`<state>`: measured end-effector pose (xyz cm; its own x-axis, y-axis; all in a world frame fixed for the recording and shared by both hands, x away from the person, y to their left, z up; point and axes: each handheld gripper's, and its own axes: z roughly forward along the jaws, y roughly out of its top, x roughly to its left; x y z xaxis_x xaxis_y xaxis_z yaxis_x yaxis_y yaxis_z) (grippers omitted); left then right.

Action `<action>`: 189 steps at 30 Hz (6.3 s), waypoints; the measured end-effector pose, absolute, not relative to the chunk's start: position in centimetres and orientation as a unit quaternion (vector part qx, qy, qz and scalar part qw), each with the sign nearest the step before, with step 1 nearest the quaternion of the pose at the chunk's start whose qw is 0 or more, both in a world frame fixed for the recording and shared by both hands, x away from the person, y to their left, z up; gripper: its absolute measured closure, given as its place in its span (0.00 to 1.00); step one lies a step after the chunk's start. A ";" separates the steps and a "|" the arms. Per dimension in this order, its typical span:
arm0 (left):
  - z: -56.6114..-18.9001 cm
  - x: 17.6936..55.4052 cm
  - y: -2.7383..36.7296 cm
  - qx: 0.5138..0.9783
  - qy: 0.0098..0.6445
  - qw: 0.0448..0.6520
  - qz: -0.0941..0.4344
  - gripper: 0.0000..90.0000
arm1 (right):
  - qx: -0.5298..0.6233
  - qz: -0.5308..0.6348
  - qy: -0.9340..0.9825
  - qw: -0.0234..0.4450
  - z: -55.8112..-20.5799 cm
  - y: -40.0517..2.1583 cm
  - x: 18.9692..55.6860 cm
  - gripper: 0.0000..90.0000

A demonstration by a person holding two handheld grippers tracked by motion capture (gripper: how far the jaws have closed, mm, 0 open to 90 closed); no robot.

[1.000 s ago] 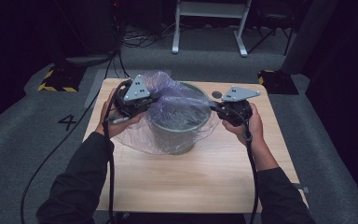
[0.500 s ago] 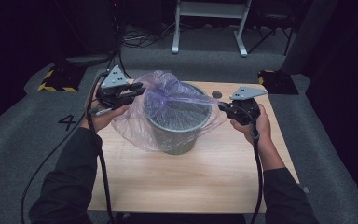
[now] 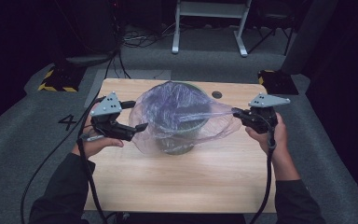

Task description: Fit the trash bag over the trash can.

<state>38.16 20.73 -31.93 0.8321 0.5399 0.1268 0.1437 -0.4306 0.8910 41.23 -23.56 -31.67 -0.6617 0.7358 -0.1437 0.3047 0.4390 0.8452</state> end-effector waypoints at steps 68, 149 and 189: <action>-37.6 53.0 20.7 0.793 0.349 0.464 0.183 1.00 | 0.368 0.415 0.803 0.218 -35.8 -18.7 52.5 0.98; -45.3 39.1 17.5 0.853 0.220 0.440 0.174 0.70 | 0.144 0.413 0.883 0.169 -45.3 -19.1 40.1 1.00; -42.2 43.1 19.2 0.833 0.238 0.459 0.195 1.00 | 0.182 0.478 0.826 0.237 -41.6 -19.1 40.6 0.86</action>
